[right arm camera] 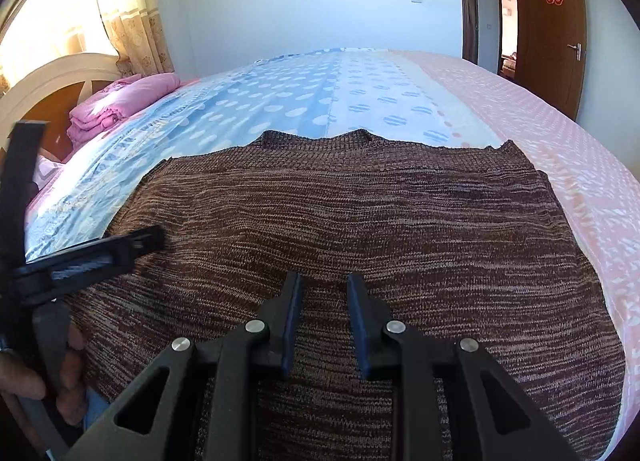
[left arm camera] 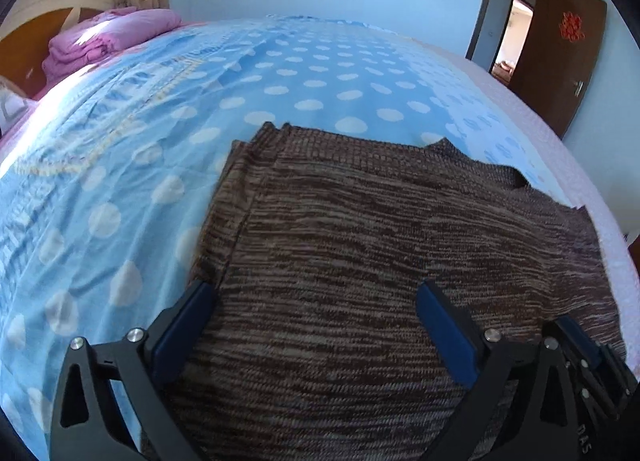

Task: Fold small clothes

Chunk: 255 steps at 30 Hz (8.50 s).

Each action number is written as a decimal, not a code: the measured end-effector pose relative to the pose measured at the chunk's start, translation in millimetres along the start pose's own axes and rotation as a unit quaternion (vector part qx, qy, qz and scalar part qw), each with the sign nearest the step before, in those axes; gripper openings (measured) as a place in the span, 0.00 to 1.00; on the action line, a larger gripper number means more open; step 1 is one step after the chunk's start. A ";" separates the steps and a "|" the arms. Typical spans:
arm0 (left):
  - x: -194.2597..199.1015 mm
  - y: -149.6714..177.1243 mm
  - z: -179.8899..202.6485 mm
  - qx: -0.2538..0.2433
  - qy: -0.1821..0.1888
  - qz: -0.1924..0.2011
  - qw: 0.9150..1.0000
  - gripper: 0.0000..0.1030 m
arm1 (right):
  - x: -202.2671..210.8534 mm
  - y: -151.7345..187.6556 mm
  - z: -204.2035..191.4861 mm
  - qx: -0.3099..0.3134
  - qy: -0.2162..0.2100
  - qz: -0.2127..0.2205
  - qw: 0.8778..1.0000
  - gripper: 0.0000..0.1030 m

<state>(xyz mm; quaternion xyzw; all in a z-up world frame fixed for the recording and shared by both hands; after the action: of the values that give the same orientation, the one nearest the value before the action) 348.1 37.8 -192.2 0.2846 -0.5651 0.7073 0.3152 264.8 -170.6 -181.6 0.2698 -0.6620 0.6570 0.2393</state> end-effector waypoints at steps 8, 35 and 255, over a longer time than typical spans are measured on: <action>53.1 30.6 -69.8 0.157 0.111 0.032 0.981 0.99 | 0.9 0.1 1.8 -0.004 -0.005 0.002 1.000 0.24; 19.2 4.9 -43.7 0.155 0.224 -0.012 0.962 0.72 | 0.5 0.1 2.6 -0.013 -0.016 0.003 1.000 0.25; 3.0 50.5 154.1 -0.063 0.071 -0.016 0.995 1.00 | 78.8 15.4 172.6 -0.116 -0.090 0.027 0.989 0.22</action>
<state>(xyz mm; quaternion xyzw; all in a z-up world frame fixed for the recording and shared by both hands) 314.6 -120.9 -190.5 0.2218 -0.5801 0.6837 0.3833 202.7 -346.6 -143.9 0.2806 -0.7598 0.5546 0.1908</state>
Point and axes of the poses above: each gripper's, at about its wrist camera, not at the fingertips, and x roughly against the way its jaws point, z to its right, y to its underside, the point moved 9 cm from there along -x, roughly the way its jaws point, and after that the axes turned 5 degrees about x, right-handed, at the moved point
